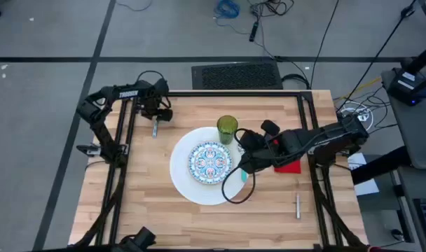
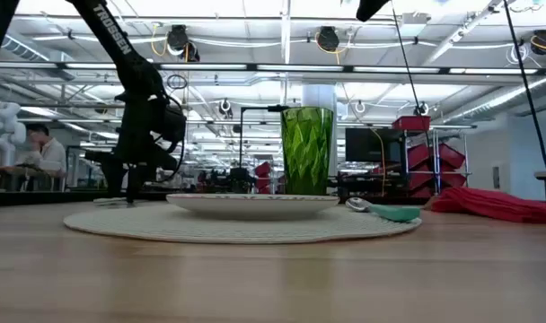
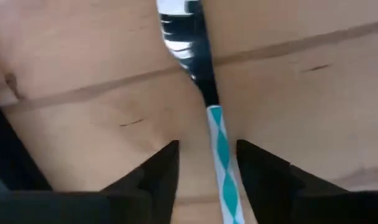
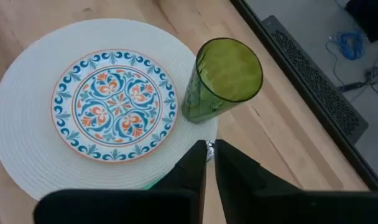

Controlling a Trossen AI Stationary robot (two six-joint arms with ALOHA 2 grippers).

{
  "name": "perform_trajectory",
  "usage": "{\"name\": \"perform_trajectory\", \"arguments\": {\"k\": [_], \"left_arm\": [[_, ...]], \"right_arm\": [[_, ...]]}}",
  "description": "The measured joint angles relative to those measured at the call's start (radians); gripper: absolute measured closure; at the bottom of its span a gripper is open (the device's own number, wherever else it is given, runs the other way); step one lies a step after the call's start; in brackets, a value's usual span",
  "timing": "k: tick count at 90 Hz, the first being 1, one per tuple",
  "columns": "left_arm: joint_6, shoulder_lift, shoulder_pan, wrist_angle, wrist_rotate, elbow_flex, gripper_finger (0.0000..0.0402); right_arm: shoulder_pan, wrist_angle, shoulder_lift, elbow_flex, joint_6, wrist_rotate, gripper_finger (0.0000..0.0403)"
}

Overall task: Set table place
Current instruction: Put the white knife between the white plate and light blue on the white table placemat

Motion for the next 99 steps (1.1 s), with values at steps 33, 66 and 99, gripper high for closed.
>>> {"name": "perform_trajectory", "arguments": {"k": [33,66,99], "left_arm": [[0.001,-0.027,-0.023,0.036,0.037,-0.032,0.0390],[-0.096,-0.291,-0.171,-0.103,0.084,0.008,0.0399],[-0.437,-0.448,-0.530,-0.110,0.140,0.008,0.0401]], "right_arm": [[-0.005,-0.005,0.001,0.000,0.003,-0.003,0.0385],[-0.005,-0.021,-0.014,0.000,-0.021,0.029,0.0385],[0.015,-0.021,-0.014,-0.003,-0.050,0.060,0.0385]]}}
